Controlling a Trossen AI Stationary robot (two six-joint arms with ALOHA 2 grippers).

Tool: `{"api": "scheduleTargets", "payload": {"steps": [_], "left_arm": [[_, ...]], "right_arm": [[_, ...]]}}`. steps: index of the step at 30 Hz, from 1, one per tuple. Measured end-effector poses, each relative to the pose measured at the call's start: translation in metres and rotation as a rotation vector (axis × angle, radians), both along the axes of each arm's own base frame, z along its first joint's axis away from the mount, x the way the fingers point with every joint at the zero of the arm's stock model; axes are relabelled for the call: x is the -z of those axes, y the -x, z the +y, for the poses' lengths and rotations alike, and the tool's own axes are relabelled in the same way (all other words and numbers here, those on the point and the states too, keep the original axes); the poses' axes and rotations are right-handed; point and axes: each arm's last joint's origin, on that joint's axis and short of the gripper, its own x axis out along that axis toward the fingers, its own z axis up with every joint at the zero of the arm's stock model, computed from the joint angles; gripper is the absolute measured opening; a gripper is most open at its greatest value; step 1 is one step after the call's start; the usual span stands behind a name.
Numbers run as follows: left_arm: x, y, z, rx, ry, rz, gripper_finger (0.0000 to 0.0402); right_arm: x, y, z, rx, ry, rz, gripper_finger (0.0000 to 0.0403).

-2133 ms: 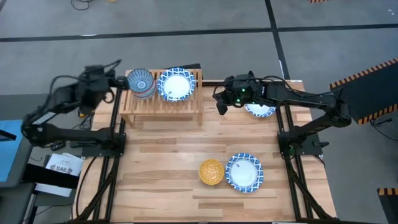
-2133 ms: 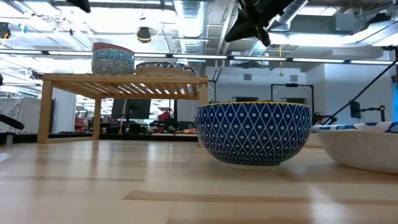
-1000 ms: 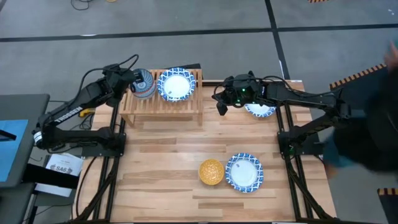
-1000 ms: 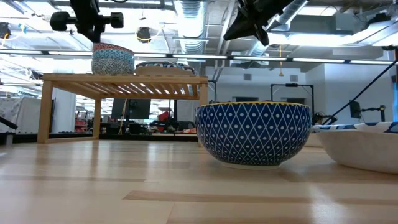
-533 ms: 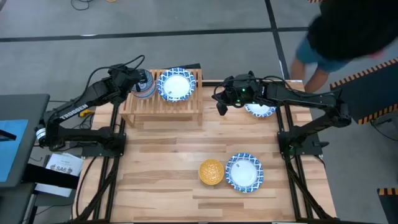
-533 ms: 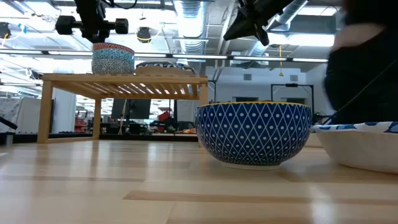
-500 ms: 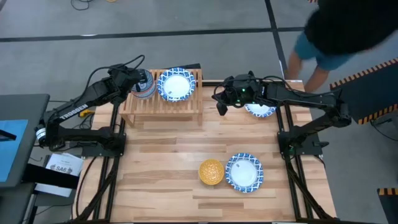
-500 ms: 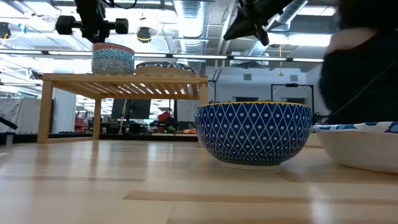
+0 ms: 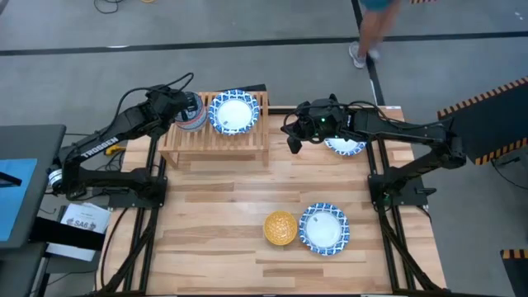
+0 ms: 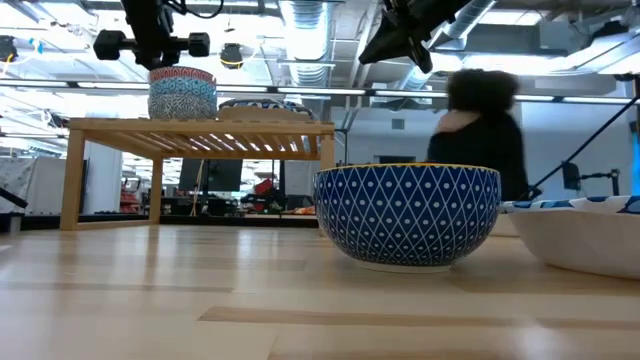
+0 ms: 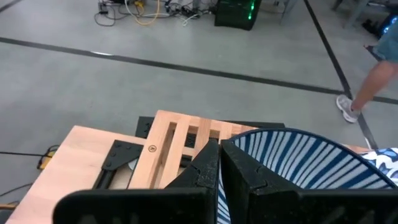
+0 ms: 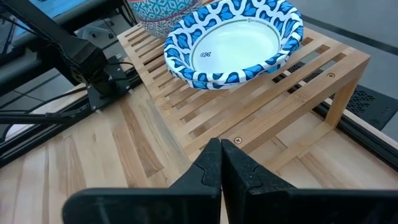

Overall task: Place and stack bowls onto a shelf
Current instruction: Stack the small blue bowl on top of the small orange bowl on the shelf, then stack the large white bowl on top of the white bowls on the shelf

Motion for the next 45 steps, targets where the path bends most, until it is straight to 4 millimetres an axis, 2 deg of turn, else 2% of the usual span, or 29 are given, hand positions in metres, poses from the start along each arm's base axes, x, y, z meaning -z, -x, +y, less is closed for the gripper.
{"api": "scheduleTargets", "payload": {"steps": [5, 10, 13, 16, 22, 27, 32, 36, 41, 45], "left_arm": [[-0.009, 0.004, -0.003, 0.009, -0.023, -0.011, 0.0000], [-0.036, 0.010, -0.011, 0.069, -0.116, -0.073, 0.0000], [-0.050, 0.009, -0.019, 0.192, -0.177, -0.129, 0.0000], [-0.057, 0.002, -0.029, 0.394, -0.226, -0.163, 0.0000], [-0.045, -0.019, -0.052, 0.871, -0.350, -0.324, 0.0000], [-0.028, -0.026, -0.070, 1.063, -0.455, -0.484, 0.0000], [-0.020, -0.028, -0.078, 1.142, -0.407, -0.488, 0.0000], [-0.019, -0.029, -0.080, 1.152, -0.398, -0.482, 0.0000], [-0.019, -0.029, -0.079, 1.115, -0.400, -0.475, 0.0000], [-0.016, -0.028, -0.078, 1.081, -0.387, -0.452, 0.0000]], "right_arm": [[0.000, -0.001, 0.002, -0.006, 0.002, -0.002, 0.0021], [-0.005, 0.005, 0.001, -0.014, 0.030, -0.001, 0.0021], [-0.010, 0.014, 0.000, -0.013, 0.045, 0.007, 0.0021], [-0.012, 0.025, 0.001, -0.020, 0.058, 0.055, 0.0021], [0.000, 0.050, 0.005, -0.011, 0.041, 0.124, 0.0021], [0.017, 0.075, 0.017, 0.003, -0.016, 0.125, 0.0029], [0.030, 0.101, 0.030, 0.042, -0.130, 0.164, 0.0036], [0.041, 0.116, 0.030, 0.123, -0.232, 0.258, 0.0037], [0.052, 0.121, 0.014, 0.241, -0.294, 0.359, 0.0061], [0.066, 0.119, -0.009, 0.273, -0.354, 0.456, 0.0115]]}}
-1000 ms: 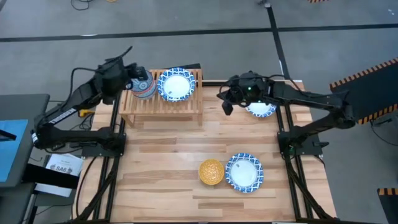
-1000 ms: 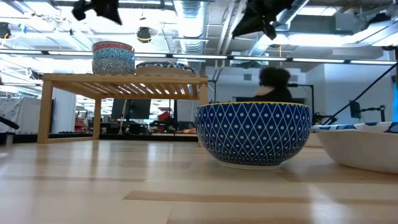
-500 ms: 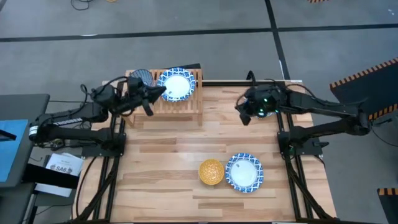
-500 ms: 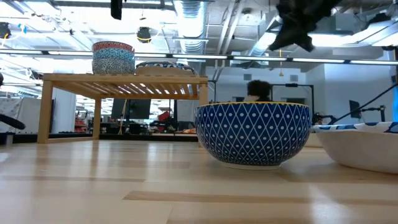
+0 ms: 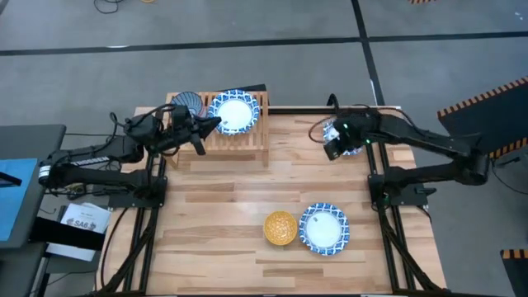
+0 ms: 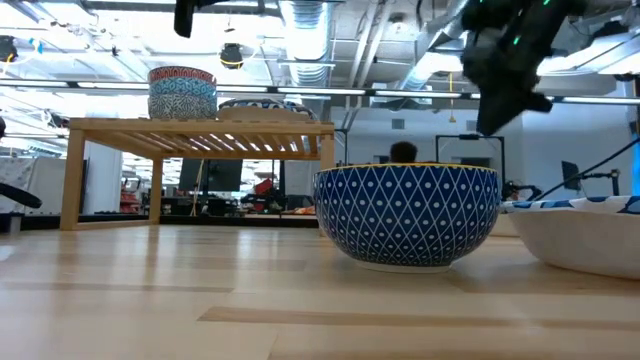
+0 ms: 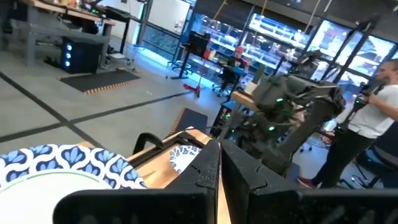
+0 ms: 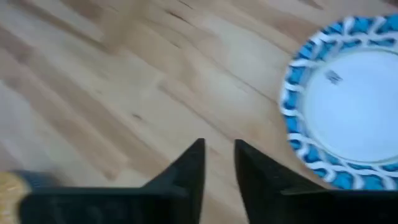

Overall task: Place and stack bowls onto a shelf
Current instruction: Stack the large white bowl on top of the white bowls on the shelf

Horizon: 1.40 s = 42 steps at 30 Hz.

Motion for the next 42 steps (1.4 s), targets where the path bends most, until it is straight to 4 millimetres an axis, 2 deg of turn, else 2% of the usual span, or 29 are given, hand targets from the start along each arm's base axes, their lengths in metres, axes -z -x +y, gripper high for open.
{"api": "scheduleTargets", "payload": {"steps": [6, 9, 17, 22, 26, 30, 38, 42], "left_arm": [[0.000, 0.000, 0.000, -0.002, 0.012, -0.006, 0.0000], [0.000, 0.000, 0.000, 0.010, 0.026, -0.013, 0.0000], [0.000, 0.000, -0.001, 0.028, 0.043, -0.022, 0.0000], [0.000, 0.000, -0.001, 0.024, 0.045, -0.025, 0.0000], [0.000, 0.000, 0.000, 0.022, 0.047, -0.028, 0.0000], [-0.001, 0.000, 0.000, 0.024, 0.071, -0.044, 0.0000], [-0.001, 0.000, -0.001, 0.029, 0.094, -0.061, 0.0000], [-0.002, 0.000, -0.001, 0.048, 0.119, -0.085, 0.0000]], "right_arm": [[0.037, -0.008, -0.037, -0.027, -0.044, 0.243, 0.0220], [0.054, -0.010, -0.049, -0.042, -0.082, 0.290, 0.0252], [0.093, -0.003, -0.056, -0.068, -0.089, 0.373, 0.0260], [0.105, 0.003, -0.054, -0.068, -0.052, 0.420, 0.0260], [0.107, 0.006, -0.056, -0.045, -0.037, 0.433, 0.0258], [0.107, 0.007, -0.057, -0.032, -0.019, 0.455, 0.0228], [0.122, 0.006, -0.062, -0.029, -0.067, 0.530, 0.0077], [0.118, 0.006, -0.057, -0.043, -0.057, 0.529, 0.0025]]}}
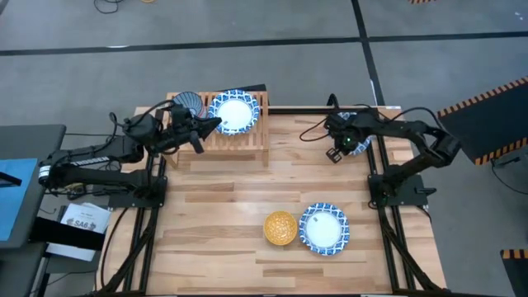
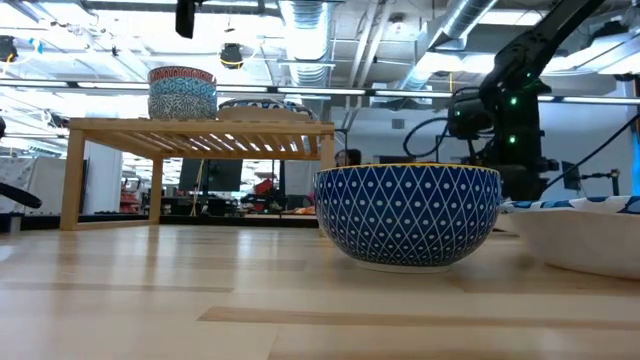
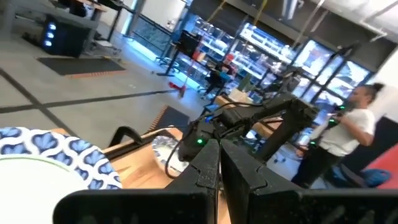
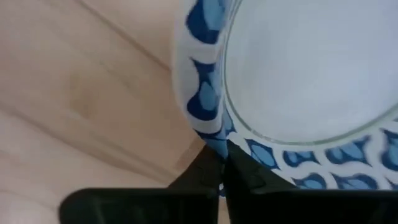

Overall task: Place and stack bowls onto a shelf
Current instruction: Stack the large white bowl on top of the white bowls on the shelf

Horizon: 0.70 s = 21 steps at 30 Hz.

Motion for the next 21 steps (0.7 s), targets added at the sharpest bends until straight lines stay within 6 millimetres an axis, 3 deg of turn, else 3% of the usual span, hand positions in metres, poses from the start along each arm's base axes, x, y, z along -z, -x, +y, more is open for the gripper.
{"api": "scheduleTargets", "payload": {"steps": [3, 7, 17, 21], "left_arm": [[-0.004, 0.000, -0.001, 0.045, -0.014, -0.038, 0.0000], [-0.013, 0.001, -0.003, 0.096, -0.065, -0.120, 0.0000], [-0.029, 0.007, -0.005, 0.086, -0.195, -0.262, 0.0000], [-0.029, 0.007, -0.005, 0.087, -0.194, -0.258, 0.0000]], "right_arm": [[-0.015, 0.000, 0.009, -0.029, 0.006, -0.030, 0.0021], [-0.055, -0.006, 0.024, -0.102, 0.057, -0.100, 0.0021], [-0.219, -0.049, 0.072, -0.474, 0.306, -0.504, 0.0021], [-0.262, -0.082, 0.089, -0.678, 0.383, -0.579, 0.0021]]}}
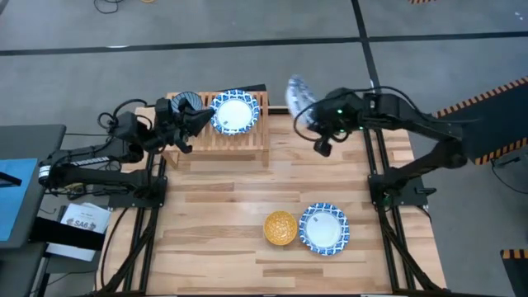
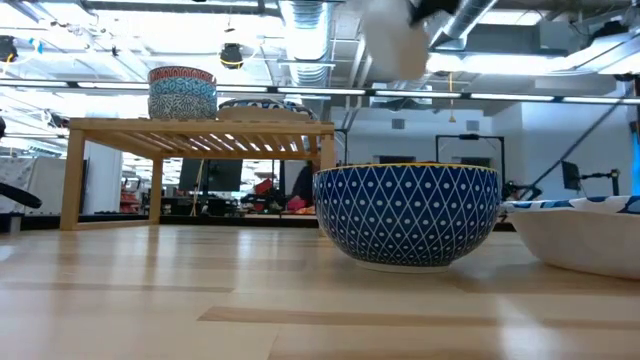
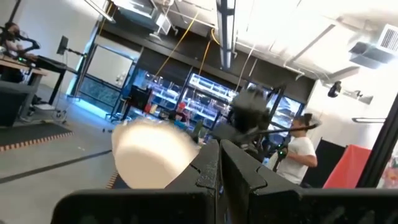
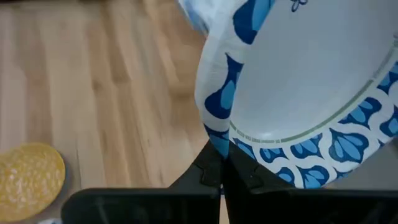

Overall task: Place and stack bowls onto a shelf
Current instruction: Stack the large white bowl on top of the white bowls on the shelf

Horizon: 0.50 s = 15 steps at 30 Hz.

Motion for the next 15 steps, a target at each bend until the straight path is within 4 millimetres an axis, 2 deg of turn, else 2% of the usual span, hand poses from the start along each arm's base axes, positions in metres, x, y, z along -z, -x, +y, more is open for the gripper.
{"api": "scheduleTargets", "payload": {"steps": [3, 6, 11, 15], "left_arm": [[0.000, 0.000, 0.000, 0.001, 0.001, 0.001, 0.0000], [0.000, 0.000, 0.000, 0.001, 0.001, -0.001, 0.0000], [0.000, 0.000, 0.000, 0.013, 0.024, -0.011, 0.0000], [0.000, 0.000, 0.000, 0.018, 0.033, -0.015, 0.0000]], "right_arm": [[-0.014, -0.030, 0.010, -0.135, 0.096, 0.007, 0.0021], [-0.013, -0.063, 0.016, -0.224, 0.213, 0.075, 0.0021], [0.009, -0.113, 0.012, -0.256, 0.354, 0.211, 0.0028], [0.032, -0.141, -0.001, -0.257, 0.415, 0.303, 0.0024]]}}
